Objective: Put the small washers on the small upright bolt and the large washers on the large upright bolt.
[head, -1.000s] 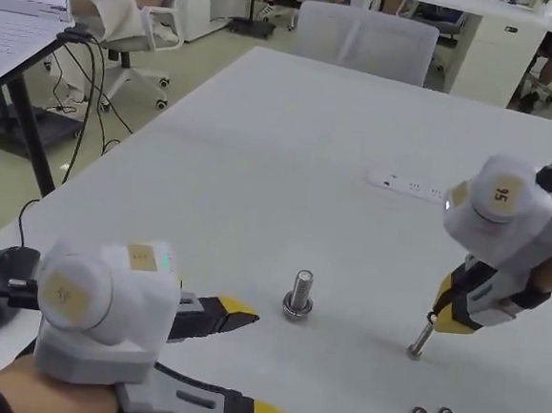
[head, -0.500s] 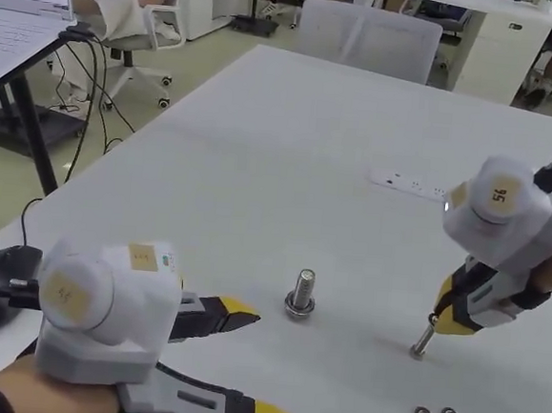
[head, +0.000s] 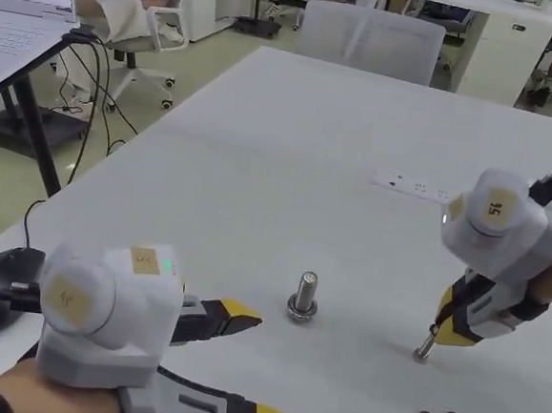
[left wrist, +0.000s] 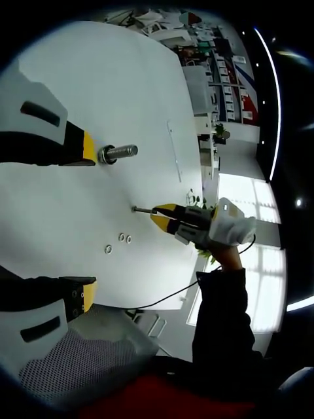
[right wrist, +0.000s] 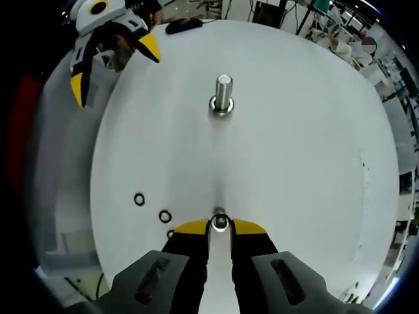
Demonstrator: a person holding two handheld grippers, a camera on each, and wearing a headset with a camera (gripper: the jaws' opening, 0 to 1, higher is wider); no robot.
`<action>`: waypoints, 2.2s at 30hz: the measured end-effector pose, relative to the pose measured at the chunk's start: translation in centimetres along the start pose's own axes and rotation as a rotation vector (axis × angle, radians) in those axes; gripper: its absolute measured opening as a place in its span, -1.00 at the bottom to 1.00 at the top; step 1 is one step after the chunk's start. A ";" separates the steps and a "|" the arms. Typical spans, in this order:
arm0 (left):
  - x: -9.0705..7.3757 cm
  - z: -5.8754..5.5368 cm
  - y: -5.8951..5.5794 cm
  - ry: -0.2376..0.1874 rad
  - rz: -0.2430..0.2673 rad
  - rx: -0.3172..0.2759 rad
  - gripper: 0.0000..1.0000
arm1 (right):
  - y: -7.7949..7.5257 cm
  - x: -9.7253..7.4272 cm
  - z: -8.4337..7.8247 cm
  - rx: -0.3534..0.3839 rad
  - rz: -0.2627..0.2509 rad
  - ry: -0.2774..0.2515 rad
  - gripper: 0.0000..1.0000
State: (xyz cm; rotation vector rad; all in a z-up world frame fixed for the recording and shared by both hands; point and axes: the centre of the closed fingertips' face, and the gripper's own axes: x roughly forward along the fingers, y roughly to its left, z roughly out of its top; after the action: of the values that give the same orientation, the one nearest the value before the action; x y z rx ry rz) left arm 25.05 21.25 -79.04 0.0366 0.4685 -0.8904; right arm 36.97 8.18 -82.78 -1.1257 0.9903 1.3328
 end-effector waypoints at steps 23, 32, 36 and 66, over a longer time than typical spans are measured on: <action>-0.2 -0.1 -0.1 0.002 0.005 -0.001 0.36 | -0.2 3.5 -0.7 0.033 0.009 -0.007 -0.75; -0.2 0.0 0.0 0.000 0.008 -0.004 0.36 | -0.2 4.4 -0.9 0.026 0.013 -0.001 -0.75; -0.2 0.0 0.0 -0.002 0.010 -0.004 0.36 | 0.0 4.6 -0.9 0.022 0.016 0.001 -0.74; -0.2 0.0 0.1 -0.003 0.010 -0.005 0.36 | -0.2 3.9 -1.6 0.088 0.006 -0.032 -0.48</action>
State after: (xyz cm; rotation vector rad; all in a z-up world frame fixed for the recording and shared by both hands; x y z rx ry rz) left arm 25.04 21.42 -79.00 0.0334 0.4672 -0.8797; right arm 37.42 7.49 -86.90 -1.0333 1.0200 1.2952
